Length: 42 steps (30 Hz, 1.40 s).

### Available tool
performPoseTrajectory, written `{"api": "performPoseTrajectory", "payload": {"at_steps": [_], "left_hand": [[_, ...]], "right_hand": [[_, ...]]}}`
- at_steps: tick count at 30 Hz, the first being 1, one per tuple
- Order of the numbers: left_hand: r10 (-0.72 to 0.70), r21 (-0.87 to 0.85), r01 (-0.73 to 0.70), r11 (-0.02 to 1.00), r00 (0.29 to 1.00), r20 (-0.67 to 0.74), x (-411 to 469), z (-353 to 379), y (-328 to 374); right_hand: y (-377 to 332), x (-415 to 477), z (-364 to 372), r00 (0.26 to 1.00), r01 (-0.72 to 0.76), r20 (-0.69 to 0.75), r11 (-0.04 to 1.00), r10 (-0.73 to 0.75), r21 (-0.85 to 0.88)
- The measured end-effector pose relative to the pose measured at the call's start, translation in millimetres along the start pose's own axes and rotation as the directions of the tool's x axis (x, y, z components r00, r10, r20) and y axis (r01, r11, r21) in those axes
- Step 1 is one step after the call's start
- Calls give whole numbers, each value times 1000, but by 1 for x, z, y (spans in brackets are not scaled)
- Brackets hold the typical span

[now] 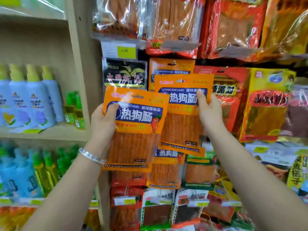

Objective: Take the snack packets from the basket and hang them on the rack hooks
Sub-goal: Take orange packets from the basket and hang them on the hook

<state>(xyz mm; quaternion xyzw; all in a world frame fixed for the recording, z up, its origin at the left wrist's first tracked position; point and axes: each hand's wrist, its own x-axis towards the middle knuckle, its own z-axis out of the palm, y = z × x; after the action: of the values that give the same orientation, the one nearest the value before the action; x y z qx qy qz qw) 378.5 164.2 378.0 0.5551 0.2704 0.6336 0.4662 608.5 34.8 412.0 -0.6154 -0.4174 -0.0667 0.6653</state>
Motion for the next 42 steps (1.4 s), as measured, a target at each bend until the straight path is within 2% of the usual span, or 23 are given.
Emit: {"api": "performPoseTrajectory", "payload": {"at_steps": [4,9,13,20,24,27,30,33,35,37,39,42], "left_hand": [[-11,-49,13,999,999,34,20,17,7],[-50,-91,62,994,990,133,35,34,6],[-22,-130,46,990,983,182,43,48,8],[12,-191,29,981,978,208,55,62,6],[-10,-161,45,986,978,210,56,61,3],[-35,-153,69,986,976,216,57,62,-1],[-31,-152,64,986,977,212,55,63,-4],[-26,-157,56,986,982,188,51,68,-7],[-13,-169,44,985,984,180,48,74,-6],[-13,-162,46,986,981,195,45,83,-4],[43,-122,-18,992,977,209,45,90,-1],[203,-73,-191,979,956,212,48,97,10]], "right_hand": [[-8,36,21,999,-26,-30,991,31,134],[-12,62,42,998,-63,-10,978,66,197],[-15,77,50,996,-89,-13,976,93,200],[-5,83,46,999,-48,-15,995,50,90],[-4,83,47,1000,-21,-18,1000,21,-12],[0,77,44,997,9,-78,997,-15,-74],[1,60,44,979,98,-166,987,-118,-126],[0,42,55,998,56,-25,997,-55,44],[0,35,60,996,34,84,995,-43,98],[0,35,61,992,21,118,992,-36,122],[-3,38,57,998,32,44,987,-39,156],[-9,47,48,994,104,-61,981,-95,163]]}}
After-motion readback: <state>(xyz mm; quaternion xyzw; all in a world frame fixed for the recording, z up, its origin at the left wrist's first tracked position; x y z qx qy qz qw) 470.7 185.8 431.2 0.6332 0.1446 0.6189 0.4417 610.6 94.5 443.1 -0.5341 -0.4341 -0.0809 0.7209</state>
